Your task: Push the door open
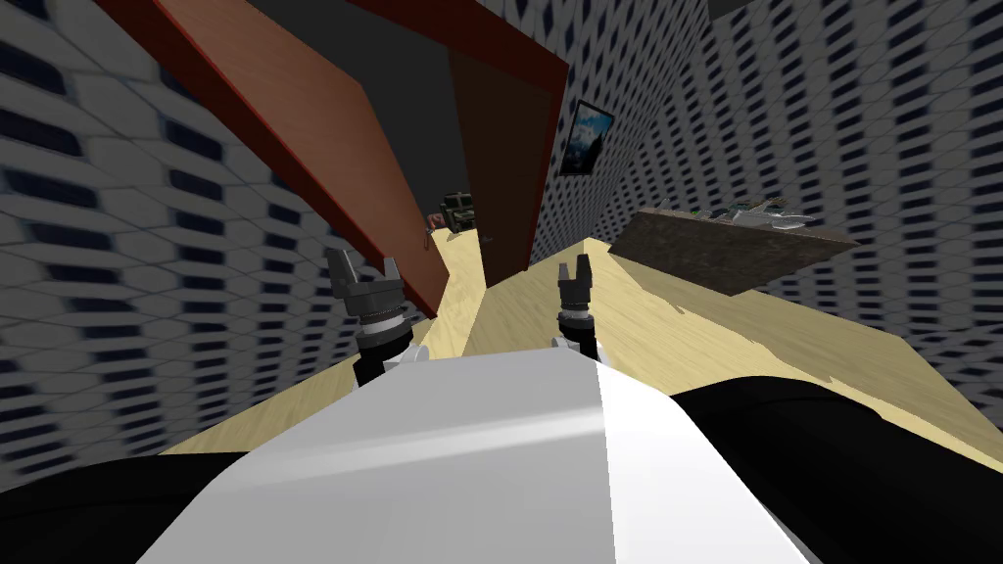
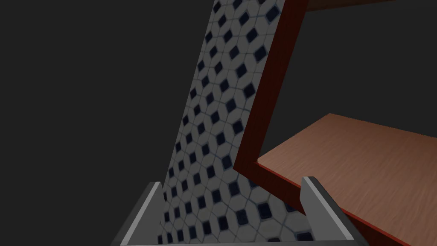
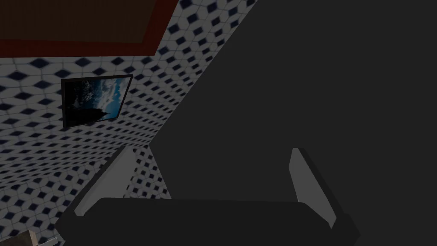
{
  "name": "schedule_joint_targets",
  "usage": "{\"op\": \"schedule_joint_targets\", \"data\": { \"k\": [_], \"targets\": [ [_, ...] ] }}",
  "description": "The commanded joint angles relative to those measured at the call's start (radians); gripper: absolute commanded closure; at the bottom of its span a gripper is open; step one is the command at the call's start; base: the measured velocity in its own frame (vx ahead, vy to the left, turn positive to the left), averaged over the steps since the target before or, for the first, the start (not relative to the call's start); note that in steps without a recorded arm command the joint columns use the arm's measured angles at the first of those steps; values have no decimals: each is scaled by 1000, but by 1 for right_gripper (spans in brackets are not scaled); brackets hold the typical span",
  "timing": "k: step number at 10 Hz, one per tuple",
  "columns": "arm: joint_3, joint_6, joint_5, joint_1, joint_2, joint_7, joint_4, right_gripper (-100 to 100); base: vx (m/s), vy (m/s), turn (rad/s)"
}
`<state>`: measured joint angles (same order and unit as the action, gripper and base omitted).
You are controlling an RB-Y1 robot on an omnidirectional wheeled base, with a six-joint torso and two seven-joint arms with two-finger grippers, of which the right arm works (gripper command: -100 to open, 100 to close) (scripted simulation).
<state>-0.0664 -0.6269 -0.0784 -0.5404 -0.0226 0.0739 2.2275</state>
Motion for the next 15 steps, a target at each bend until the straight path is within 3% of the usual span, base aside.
{"op": "schedule_joint_targets", "data": {
  "k": [1,8,15],
  "targets": [
    [-1,-4,0,15,-10,-2,-36,-100,125,79,53],
    [-4,-18,0,76,-38,-11,-177,-100,131,-23,42],
    [-6,-30,0,129,-54,-19,-297,-100,100,-16,35]
  ]
}}
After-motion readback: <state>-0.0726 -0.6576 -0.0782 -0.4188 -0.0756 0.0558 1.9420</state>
